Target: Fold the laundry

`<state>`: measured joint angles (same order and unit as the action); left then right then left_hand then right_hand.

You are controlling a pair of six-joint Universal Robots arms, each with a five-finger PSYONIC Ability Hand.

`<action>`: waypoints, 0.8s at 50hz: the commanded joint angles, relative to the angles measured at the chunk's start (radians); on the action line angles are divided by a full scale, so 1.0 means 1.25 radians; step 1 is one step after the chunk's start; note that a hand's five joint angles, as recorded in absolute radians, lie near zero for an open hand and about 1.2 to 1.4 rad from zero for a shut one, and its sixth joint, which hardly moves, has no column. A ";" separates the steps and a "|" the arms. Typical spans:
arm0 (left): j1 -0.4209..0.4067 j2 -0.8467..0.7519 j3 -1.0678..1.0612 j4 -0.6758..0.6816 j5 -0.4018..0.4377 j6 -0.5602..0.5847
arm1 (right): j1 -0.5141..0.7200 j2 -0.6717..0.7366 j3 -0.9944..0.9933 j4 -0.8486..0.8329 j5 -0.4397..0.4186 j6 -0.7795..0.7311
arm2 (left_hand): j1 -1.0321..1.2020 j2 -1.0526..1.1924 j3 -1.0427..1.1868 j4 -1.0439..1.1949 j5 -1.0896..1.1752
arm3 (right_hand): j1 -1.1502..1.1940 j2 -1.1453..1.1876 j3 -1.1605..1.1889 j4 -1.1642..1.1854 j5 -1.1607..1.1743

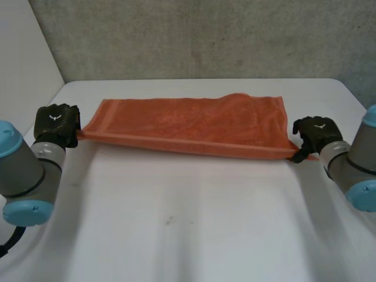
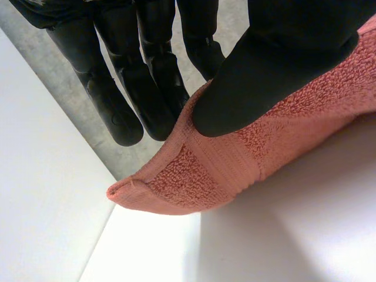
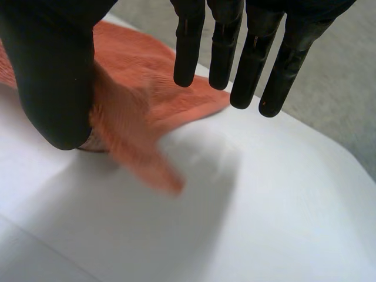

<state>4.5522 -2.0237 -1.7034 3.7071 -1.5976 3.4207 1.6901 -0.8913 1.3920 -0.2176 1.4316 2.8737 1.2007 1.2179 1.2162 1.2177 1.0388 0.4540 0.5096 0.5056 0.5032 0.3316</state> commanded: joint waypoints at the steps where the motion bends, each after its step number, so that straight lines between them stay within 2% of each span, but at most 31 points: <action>1: 0.003 0.006 -0.008 0.000 -0.001 -0.002 | -0.030 0.005 -0.003 0.021 -0.015 0.109 | 0.156 0.143 0.144 0.143 0.146 | 0.088 0.043 0.046 0.048 0.046; 4: 0.001 0.008 -0.009 0.000 -0.001 -0.004 | -0.034 0.011 -0.008 0.050 -0.049 0.116 | 0.156 0.143 0.144 0.143 0.146 | 0.130 0.085 0.089 0.091 0.088; 6: -0.003 0.008 -0.009 0.000 -0.002 -0.004 | -0.035 0.022 -0.014 0.068 -0.086 0.116 | 0.156 0.143 0.144 0.143 0.146 | 0.265 0.221 0.224 0.226 0.224; 7: -0.003 0.008 -0.009 0.000 -0.002 -0.004 | -0.035 0.022 -0.014 0.069 -0.086 0.116 | 0.156 0.143 0.144 0.143 0.146 | 0.266 0.222 0.225 0.227 0.224; 8: -0.006 0.008 -0.011 0.000 -0.002 -0.004 | -0.035 0.025 -0.014 0.072 -0.101 0.116 | 0.156 0.143 0.144 0.143 0.146 | 0.361 0.317 0.320 0.322 0.320; 9: -0.006 0.008 -0.011 0.000 -0.002 -0.004 | -0.035 0.025 -0.014 0.072 -0.101 0.116 | 0.156 0.143 0.144 0.143 0.146 | 0.362 0.318 0.321 0.323 0.321; 11: -0.007 0.011 -0.017 0.000 -0.002 -0.004 | -0.037 0.025 -0.012 0.073 -0.118 0.116 | 0.156 0.143 0.144 0.143 0.146 | 0.491 0.447 0.450 0.452 0.450; 17: -0.009 0.018 -0.022 -0.001 -0.003 -0.004 | -0.035 0.015 -0.005 0.082 -0.122 0.108 | 0.156 0.143 0.144 0.143 0.146 | 0.548 0.503 0.507 0.509 0.506; 19: -0.011 0.025 -0.026 -0.003 -0.003 -0.002 | -0.034 0.007 -0.003 0.083 -0.123 0.105 | 0.156 0.143 0.144 0.143 0.146 | 0.753 0.709 0.712 0.714 0.711; 25: -0.009 0.047 -0.039 -0.020 -0.003 0.003 | -0.035 -0.020 0.001 0.091 -0.114 0.096 | 0.156 0.143 0.144 0.143 0.146 | 0.754 0.709 0.713 0.714 0.712; 28: -0.011 0.069 -0.045 -0.056 -0.003 0.007 | -0.037 -0.058 0.006 0.121 -0.114 0.047 | 0.156 0.143 0.144 0.143 0.146 | 0.754 0.709 0.713 0.714 0.712; 30: -0.008 0.101 -0.051 -0.128 -0.003 0.015 | -0.056 -0.109 0.013 0.171 -0.111 -0.053 | 0.156 0.143 0.144 0.143 0.146 | 0.754 0.709 0.713 0.714 0.712; 31: -0.008 0.101 -0.051 -0.128 -0.003 0.015 | -0.056 -0.109 0.013 0.172 -0.111 -0.053 | 0.156 0.143 0.144 0.143 0.146 | 0.754 0.709 0.713 0.714 0.712; 33: -0.002 0.144 -0.057 -0.230 -0.003 0.026 | -0.084 -0.162 0.030 0.250 -0.097 -0.178 | 0.156 0.143 0.144 0.143 0.146 | 0.754 0.709 0.713 0.714 0.712; 36: -0.001 0.168 -0.062 -0.286 -0.002 0.034 | -0.093 -0.185 0.040 0.296 -0.087 -0.247 | 0.156 0.143 0.144 0.143 0.146 | 0.754 0.709 0.713 0.714 0.712; 38: 0.002 0.231 -0.080 -0.394 -0.001 0.056 | -0.098 -0.237 0.061 0.387 -0.072 -0.361 | 0.156 0.143 0.144 0.143 0.146 | 0.754 0.709 0.713 0.714 0.712; 39: 0.002 0.231 -0.080 -0.395 -0.001 0.057 | -0.098 -0.237 0.061 0.388 -0.071 -0.361 | 0.156 0.143 0.144 0.143 0.146 | 0.754 0.709 0.713 0.714 0.712; 40: 0.003 0.269 -0.091 -0.443 -0.001 0.070 | -0.098 -0.271 0.075 0.437 -0.064 -0.410 | 0.156 0.143 0.144 0.143 0.146 | 0.754 0.709 0.713 0.714 0.712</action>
<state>4.5488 -1.8341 -1.7790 3.4051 -1.6006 3.4576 1.5880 -1.0987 1.4334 0.1100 1.3144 2.6353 1.2007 1.2179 1.2162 1.2178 1.0388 0.9744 1.1797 1.1827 1.1901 0.9853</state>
